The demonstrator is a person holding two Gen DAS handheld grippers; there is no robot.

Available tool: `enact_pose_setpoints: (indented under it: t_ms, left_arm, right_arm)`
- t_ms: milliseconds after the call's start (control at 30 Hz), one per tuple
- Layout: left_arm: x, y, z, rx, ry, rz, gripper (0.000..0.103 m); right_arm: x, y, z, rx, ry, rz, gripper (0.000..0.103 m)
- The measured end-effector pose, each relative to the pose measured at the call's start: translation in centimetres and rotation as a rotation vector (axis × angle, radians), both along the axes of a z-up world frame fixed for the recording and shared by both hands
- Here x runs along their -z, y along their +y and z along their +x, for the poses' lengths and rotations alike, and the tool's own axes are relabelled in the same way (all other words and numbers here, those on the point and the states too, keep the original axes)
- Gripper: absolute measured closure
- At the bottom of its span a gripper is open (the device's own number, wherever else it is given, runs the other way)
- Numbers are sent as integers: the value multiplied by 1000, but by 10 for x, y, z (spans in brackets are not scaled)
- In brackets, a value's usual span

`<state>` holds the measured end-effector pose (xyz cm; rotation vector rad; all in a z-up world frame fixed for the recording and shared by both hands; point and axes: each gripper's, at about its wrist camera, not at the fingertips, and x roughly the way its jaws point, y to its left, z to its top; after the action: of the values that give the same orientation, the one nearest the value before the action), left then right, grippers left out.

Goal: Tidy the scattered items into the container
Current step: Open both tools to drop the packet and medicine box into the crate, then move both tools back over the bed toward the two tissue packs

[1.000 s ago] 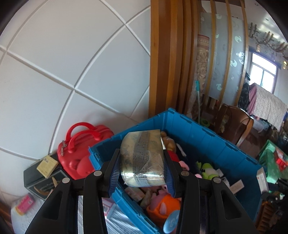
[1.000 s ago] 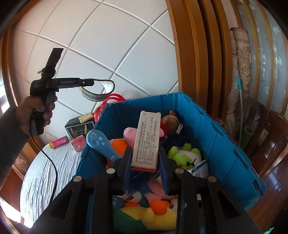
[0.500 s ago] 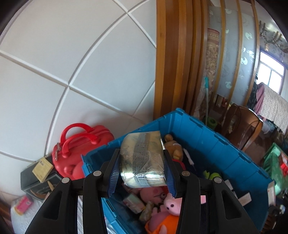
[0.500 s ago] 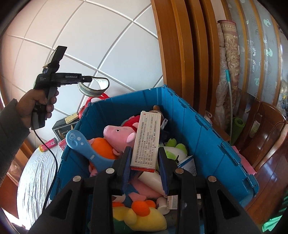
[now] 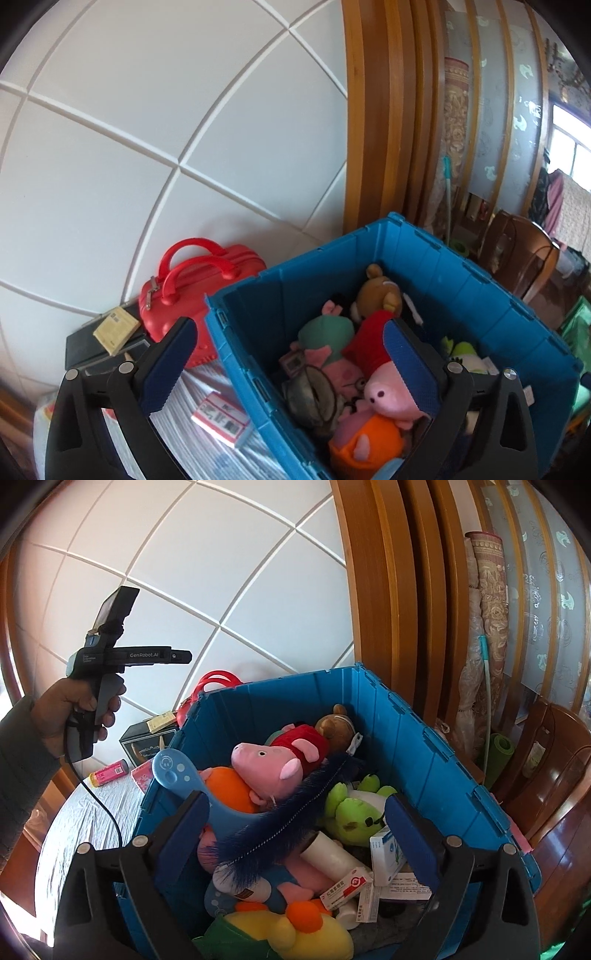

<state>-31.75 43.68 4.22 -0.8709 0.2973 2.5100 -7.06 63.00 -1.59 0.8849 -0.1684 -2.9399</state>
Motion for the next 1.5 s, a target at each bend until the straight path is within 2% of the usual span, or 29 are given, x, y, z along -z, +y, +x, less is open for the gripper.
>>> enact_pose_setpoints:
  t_ms: [333,867,1100,1300,1500]
  left_arm:
    - [9,-74,25,-91,-8,-29,1]
    - [37,-253,62,-220,-49,-37,1]
    - [52,-333,74,-273,-75,-30,1]
    - [67,-384,78,-298,-101,-32,1]
    - [89,-415,71,-288,-123,-39,1]
  right_arm:
    - [-11,-59,3,-117,24,22,6]
    - [-16,-223,8,-312,25,57,6]
    - [-10,-287,13,-366,12,67,6]
    - [-1,-330,11,-394,1,85,6]
    - [31,-364,-14,-397,-33,131,6]
